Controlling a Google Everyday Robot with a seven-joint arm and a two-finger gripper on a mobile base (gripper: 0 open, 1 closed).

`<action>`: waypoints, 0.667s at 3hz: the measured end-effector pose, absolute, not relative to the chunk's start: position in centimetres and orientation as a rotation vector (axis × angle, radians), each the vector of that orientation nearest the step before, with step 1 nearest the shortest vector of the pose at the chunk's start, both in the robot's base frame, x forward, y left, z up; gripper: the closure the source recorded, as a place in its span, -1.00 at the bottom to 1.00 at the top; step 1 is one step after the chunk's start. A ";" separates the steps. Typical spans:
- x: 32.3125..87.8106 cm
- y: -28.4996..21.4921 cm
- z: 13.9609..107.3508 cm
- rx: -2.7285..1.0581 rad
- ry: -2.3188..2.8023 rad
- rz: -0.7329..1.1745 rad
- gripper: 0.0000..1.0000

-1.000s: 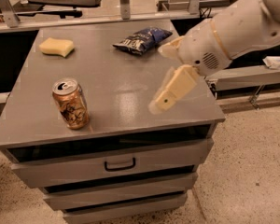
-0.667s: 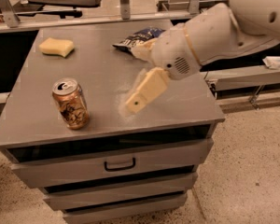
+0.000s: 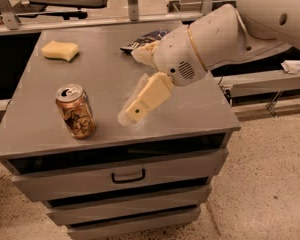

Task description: Move orange can near sponge

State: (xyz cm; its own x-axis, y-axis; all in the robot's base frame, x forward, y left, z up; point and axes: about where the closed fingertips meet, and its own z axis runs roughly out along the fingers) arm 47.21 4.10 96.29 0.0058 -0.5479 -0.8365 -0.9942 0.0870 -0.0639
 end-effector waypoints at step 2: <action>46.7 9.9 94.2 -1.485 1.476 0.902 -1.00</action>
Offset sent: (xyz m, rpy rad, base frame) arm -0.0044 0.1096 -0.0406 0.3250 -0.0357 0.1123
